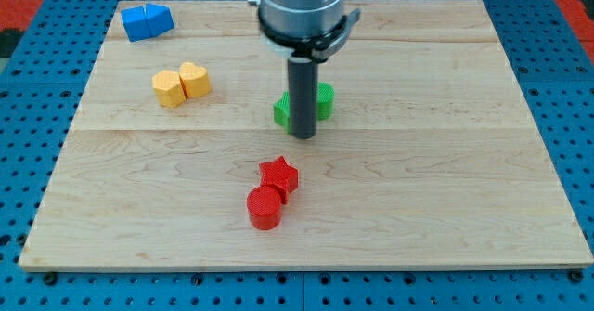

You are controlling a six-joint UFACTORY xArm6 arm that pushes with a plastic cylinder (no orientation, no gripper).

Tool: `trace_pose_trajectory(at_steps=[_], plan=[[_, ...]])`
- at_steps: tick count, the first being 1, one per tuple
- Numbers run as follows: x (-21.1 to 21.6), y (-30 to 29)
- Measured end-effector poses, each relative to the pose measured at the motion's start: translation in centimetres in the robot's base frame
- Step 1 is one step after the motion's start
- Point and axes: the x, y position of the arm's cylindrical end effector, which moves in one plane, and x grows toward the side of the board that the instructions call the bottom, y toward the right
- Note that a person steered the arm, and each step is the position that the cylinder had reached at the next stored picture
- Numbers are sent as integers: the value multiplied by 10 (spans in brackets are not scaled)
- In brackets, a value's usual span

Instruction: Push green circle and green star towards bottom left

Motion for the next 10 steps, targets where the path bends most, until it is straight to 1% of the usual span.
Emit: trace_pose_trajectory(at_steps=[1,2,3,4,5,9,10], plan=[[-22,61],[-69,87],[-72,66],[-52,47],[-41,0],[40,-171],[52,-207]])
